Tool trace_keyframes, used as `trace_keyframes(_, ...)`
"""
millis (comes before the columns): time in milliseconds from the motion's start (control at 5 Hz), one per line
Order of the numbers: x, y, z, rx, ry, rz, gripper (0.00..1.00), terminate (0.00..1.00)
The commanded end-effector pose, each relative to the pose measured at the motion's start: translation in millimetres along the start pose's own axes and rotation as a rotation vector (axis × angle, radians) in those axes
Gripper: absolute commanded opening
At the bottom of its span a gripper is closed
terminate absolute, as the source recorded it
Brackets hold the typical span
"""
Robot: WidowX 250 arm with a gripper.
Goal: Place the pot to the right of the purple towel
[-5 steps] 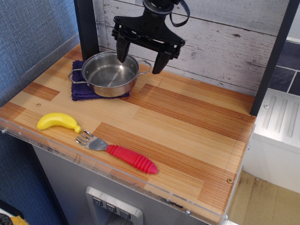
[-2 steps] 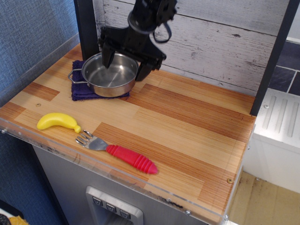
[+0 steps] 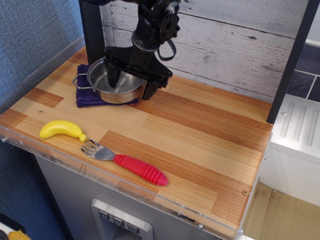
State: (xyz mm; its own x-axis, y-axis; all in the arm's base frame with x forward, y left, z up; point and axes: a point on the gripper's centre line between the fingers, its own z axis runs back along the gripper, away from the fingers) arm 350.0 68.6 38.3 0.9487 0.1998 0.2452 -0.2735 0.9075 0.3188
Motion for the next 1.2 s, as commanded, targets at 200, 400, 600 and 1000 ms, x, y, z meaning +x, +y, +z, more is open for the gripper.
trace_keyframes(200, 17.1, -0.5, 2.4, -0.009, -0.027, -0.016, 0.0, 0.0)
trace_keyframes(400, 14.9, -4.8, 6.1, -0.016, -0.029, -0.033, 0.0, 0.0)
trace_keyframes(600, 12.8, -8.9, 8.4, -0.018, -0.035, -0.044, 0.0, 0.0)
trace_keyframes(1000, 12.9, -15.3, 21.9, -0.061, -0.038, -0.07, 0.0, 0.0)
